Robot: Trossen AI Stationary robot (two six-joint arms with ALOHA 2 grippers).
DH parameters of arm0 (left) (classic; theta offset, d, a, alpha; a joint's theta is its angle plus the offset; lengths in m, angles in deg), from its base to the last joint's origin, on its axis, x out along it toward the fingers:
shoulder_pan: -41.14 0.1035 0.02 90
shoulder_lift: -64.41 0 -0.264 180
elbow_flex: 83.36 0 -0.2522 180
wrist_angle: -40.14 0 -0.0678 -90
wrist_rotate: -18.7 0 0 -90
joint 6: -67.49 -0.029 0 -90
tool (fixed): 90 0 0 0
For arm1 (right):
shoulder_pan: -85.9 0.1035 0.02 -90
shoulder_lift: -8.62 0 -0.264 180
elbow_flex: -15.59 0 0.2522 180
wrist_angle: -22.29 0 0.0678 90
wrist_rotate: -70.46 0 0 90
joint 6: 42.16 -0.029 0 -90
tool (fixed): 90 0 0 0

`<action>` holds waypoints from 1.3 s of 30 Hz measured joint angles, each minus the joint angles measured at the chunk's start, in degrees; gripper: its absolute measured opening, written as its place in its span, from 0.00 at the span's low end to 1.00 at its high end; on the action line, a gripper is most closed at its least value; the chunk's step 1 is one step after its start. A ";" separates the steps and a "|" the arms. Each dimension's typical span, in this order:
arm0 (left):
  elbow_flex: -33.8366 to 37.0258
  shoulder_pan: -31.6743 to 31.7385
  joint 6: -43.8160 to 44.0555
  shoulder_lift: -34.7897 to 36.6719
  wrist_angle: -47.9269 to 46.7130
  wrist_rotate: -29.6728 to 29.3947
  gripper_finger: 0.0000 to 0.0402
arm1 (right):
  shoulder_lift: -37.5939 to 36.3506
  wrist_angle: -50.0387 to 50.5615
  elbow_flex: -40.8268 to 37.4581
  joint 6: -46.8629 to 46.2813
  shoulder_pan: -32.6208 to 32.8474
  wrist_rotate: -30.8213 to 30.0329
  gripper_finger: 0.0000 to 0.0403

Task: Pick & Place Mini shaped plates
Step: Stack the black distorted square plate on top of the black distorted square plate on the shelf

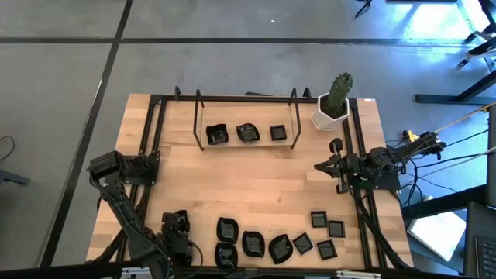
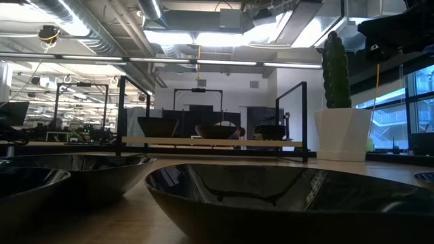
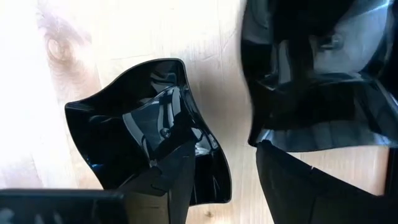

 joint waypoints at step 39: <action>-2.69 0.10 3.17 -0.03 -6.45 1.12 0.36 | 0.00 -0.01 0.00 0.20 0.01 -0.01 0.05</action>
